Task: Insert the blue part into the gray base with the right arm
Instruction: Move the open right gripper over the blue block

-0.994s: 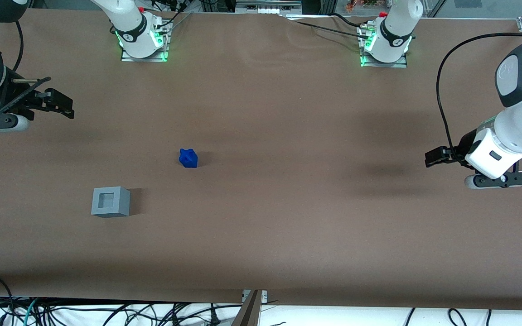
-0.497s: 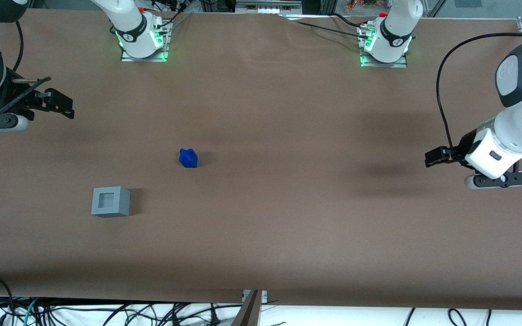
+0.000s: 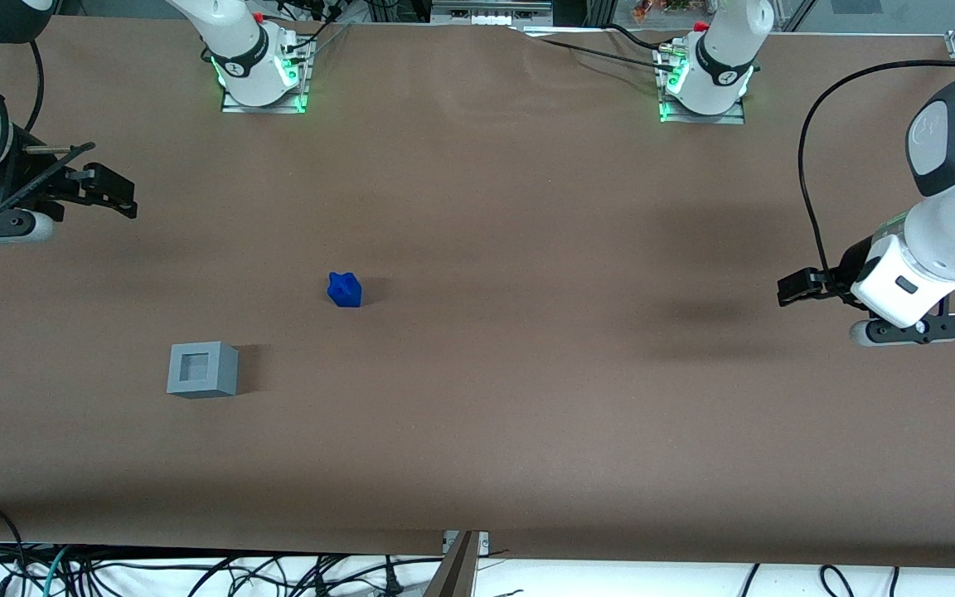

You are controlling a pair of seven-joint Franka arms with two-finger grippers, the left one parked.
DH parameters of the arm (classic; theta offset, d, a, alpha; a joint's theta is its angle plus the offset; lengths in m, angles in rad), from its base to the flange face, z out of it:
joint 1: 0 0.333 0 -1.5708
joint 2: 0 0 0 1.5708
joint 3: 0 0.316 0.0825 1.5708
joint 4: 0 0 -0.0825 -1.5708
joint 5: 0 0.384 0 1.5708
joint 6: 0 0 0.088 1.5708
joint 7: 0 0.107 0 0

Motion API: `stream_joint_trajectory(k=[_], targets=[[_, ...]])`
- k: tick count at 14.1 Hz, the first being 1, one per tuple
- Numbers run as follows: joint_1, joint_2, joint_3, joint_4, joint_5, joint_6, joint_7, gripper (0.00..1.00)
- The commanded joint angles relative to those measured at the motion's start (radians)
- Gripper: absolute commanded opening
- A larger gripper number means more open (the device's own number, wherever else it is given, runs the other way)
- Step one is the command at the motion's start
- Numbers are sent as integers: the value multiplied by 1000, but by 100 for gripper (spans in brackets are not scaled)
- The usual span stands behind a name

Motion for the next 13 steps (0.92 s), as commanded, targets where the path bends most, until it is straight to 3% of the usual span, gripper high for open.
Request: stream_joint_trajectory(k=[1,6,9,13], targets=[[-3,0,11,-4,2,9,-17,99],[28,32,74,-140,63,196,99,99],[66,80,143,-266,63,404,277,99],[164,206,149,-301,57,579,442,99]])
